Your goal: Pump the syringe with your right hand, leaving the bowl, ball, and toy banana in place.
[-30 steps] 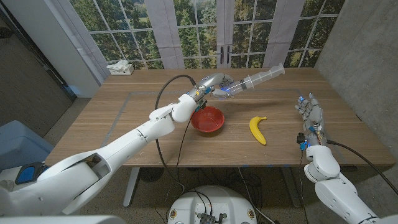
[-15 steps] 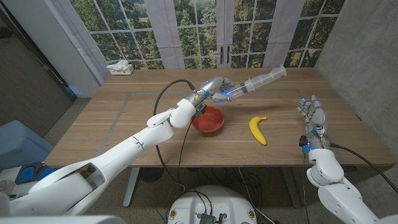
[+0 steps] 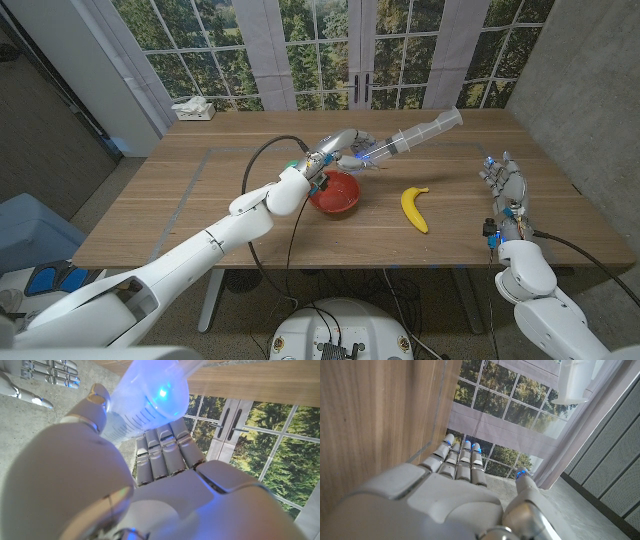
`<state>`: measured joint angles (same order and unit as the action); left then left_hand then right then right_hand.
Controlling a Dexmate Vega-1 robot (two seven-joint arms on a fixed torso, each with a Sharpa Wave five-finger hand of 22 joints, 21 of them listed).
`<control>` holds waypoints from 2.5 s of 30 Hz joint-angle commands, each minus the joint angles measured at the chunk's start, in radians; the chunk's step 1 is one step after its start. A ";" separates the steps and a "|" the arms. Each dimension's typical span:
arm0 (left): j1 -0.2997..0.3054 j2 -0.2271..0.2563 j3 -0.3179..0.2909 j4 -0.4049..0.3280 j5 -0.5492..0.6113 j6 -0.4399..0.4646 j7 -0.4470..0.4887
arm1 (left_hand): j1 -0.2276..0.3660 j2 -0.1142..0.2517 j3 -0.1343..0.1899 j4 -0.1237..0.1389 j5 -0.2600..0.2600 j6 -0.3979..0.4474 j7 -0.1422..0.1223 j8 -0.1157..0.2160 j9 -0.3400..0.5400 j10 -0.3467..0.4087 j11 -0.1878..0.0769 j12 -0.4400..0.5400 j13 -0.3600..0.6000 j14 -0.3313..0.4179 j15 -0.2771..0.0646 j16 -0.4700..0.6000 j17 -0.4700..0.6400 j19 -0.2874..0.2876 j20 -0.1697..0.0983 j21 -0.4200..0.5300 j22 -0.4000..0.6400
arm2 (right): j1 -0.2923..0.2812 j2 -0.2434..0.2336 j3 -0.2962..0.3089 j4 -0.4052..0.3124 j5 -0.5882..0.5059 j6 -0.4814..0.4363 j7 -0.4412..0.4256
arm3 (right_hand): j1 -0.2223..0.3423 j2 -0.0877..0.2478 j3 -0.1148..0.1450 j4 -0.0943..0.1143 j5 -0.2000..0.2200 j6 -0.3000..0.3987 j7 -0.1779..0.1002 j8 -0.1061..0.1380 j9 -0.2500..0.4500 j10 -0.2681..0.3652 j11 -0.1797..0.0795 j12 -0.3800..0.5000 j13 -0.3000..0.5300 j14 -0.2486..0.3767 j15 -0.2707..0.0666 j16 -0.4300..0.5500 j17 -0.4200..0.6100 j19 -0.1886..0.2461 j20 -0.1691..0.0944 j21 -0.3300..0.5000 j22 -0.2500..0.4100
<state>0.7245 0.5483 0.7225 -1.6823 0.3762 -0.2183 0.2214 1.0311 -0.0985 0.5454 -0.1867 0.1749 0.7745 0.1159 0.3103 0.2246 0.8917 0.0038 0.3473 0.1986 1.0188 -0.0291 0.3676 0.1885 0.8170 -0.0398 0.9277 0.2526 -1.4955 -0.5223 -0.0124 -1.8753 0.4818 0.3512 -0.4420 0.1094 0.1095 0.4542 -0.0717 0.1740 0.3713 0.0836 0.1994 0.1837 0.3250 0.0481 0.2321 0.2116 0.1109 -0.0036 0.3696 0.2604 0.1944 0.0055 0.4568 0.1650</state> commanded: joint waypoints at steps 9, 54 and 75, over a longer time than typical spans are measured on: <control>0.051 0.012 -0.035 -0.008 -0.002 -0.039 0.024 | 0.178 0.175 -0.001 0.007 0.003 0.184 -0.094 -0.007 0.005 0.165 -0.167 -0.006 0.002 0.148 -0.214 -0.004 0.002 0.047 -0.153 0.017 -0.003 | 0.034 -0.032 0.041 -0.073 -0.030 -0.087 -0.007 | 0.005 0.035 0.000 0.000 0.001 0.002 -0.002 0.001 0.005 0.003 0.003 -0.006 0.002 0.004 0.001 -0.002 0.003 0.013 0.000 -0.009 0.003; -0.012 -0.014 -0.021 0.089 0.014 -0.128 0.008 | 0.175 0.178 -0.016 0.009 0.002 0.191 -0.106 -0.033 0.004 0.168 -0.183 -0.027 0.002 0.153 -0.214 -0.023 0.002 0.026 -0.151 0.048 -0.021 | 0.193 -0.113 0.032 -0.089 -0.118 -0.196 0.034 | 0.005 0.039 -0.002 0.004 0.002 -0.008 -0.013 -0.003 0.005 -0.026 -0.012 -0.020 0.000 0.007 -0.020 -0.008 0.006 0.044 -0.035 -0.032 0.002; 0.003 -0.010 -0.022 0.068 0.025 -0.127 0.009 | 0.175 0.180 -0.022 0.010 0.002 0.194 -0.117 -0.044 0.005 0.173 -0.187 -0.034 0.002 0.155 -0.214 -0.031 0.003 0.017 -0.151 0.062 -0.028 | 0.238 -0.183 0.003 -0.169 -0.187 -0.305 0.050 | 0.001 0.037 -0.005 0.008 0.001 -0.009 -0.015 -0.003 0.005 -0.026 -0.013 -0.020 -0.001 0.008 -0.016 -0.010 0.007 0.047 -0.033 -0.043 0.002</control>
<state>0.7211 0.5371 0.7004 -1.6038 0.3958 -0.3423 0.2294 1.0308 -0.0983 0.5212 -0.1786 0.1709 0.8067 0.1023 0.2622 0.2257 0.9073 -0.0095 0.3136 0.1983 1.0371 -0.0437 0.3369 0.1885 0.8063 -0.0613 0.9784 0.2227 -1.2804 -0.6705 0.0055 -2.0056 0.3298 0.1023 -0.4006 0.1094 0.1095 0.4499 -0.0674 0.1740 0.3604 0.0729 0.1994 0.1837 0.2960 0.0374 0.2126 0.2091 0.1143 -0.0145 0.3626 0.2624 0.2410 -0.0269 0.4174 0.1649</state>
